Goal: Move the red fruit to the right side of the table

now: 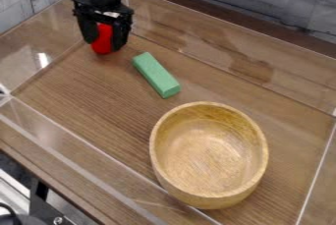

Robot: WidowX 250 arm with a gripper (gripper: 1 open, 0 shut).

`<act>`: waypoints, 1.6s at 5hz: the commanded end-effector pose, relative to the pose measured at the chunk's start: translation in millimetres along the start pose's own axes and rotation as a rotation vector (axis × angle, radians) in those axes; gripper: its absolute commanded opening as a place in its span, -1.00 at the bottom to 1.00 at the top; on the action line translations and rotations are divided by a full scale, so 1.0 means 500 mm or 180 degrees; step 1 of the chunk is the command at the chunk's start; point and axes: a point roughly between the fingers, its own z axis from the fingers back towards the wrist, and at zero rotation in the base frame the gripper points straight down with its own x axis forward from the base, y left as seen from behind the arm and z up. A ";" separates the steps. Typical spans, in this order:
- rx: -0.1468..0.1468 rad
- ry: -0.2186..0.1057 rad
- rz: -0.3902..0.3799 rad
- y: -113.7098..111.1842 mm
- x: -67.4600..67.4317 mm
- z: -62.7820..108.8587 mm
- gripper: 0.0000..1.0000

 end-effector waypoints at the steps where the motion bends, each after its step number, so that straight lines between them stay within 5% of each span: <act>1: 0.0065 -0.0194 -0.0023 0.021 0.029 0.031 1.00; 6: -0.0086 -0.0375 -0.0307 -0.011 0.018 0.099 1.00; 7: -0.0077 -0.0353 -0.0232 -0.003 0.022 0.082 -1.00; 8: -0.0097 -0.0383 -0.0202 -0.012 0.024 0.102 -1.00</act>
